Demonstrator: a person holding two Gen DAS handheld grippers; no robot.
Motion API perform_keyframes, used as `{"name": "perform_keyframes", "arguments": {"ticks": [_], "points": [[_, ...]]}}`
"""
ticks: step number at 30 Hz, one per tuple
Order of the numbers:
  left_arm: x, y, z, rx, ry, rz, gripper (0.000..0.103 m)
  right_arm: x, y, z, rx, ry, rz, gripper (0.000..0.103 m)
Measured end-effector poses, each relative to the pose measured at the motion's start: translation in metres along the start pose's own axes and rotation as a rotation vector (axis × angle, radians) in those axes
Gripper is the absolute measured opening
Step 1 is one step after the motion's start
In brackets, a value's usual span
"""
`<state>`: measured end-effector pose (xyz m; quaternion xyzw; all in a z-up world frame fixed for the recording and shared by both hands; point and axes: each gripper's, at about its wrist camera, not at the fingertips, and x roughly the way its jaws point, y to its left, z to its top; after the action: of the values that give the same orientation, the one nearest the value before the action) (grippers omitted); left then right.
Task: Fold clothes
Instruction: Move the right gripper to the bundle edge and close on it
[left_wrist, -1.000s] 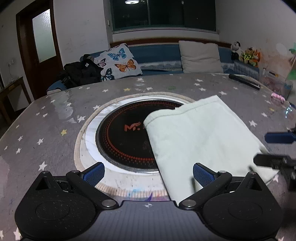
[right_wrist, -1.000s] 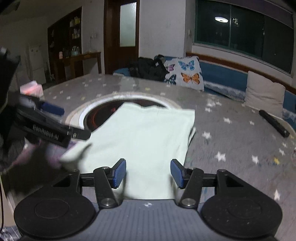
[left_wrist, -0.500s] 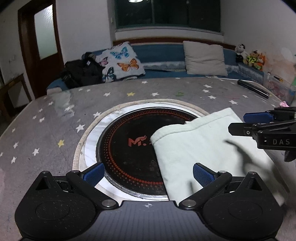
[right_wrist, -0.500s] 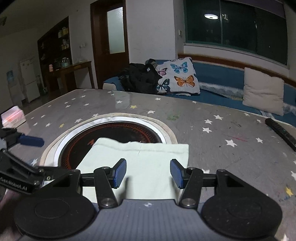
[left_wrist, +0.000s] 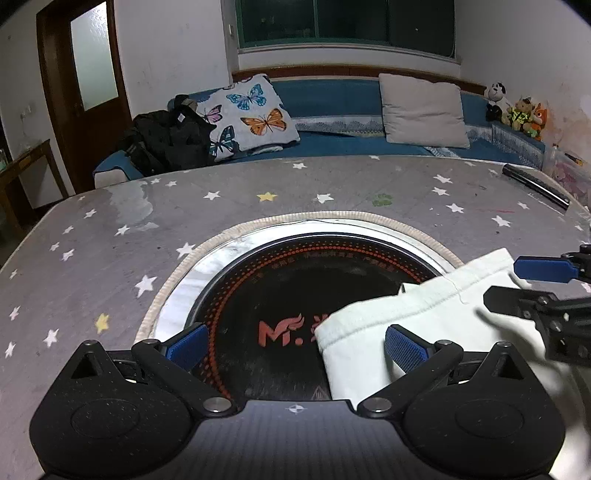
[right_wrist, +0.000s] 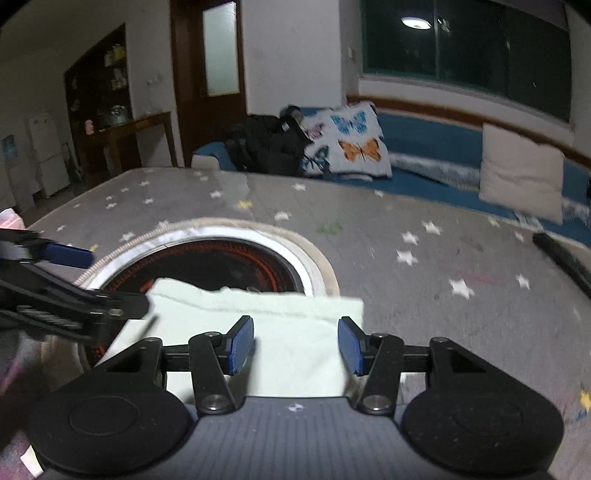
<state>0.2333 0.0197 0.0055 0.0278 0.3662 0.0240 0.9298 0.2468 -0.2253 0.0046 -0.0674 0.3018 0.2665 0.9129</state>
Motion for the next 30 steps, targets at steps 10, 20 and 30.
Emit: {"name": "perform_keyframes", "arguments": {"ticks": [10,20,30], "points": [[0.022,0.01,-0.002,-0.04,0.043,0.005,0.103,0.018,-0.007,-0.004,0.026,0.04,0.014,0.05],[0.006,0.01,-0.007,-0.033,0.025,0.006,0.103,-0.025,0.011,-0.015,-0.025,0.027,0.079,0.051],[-0.018,0.015,-0.016,-0.045,0.003,-0.003,0.103,-0.066,0.058,-0.053,-0.171,0.056,0.157,0.058]]}}
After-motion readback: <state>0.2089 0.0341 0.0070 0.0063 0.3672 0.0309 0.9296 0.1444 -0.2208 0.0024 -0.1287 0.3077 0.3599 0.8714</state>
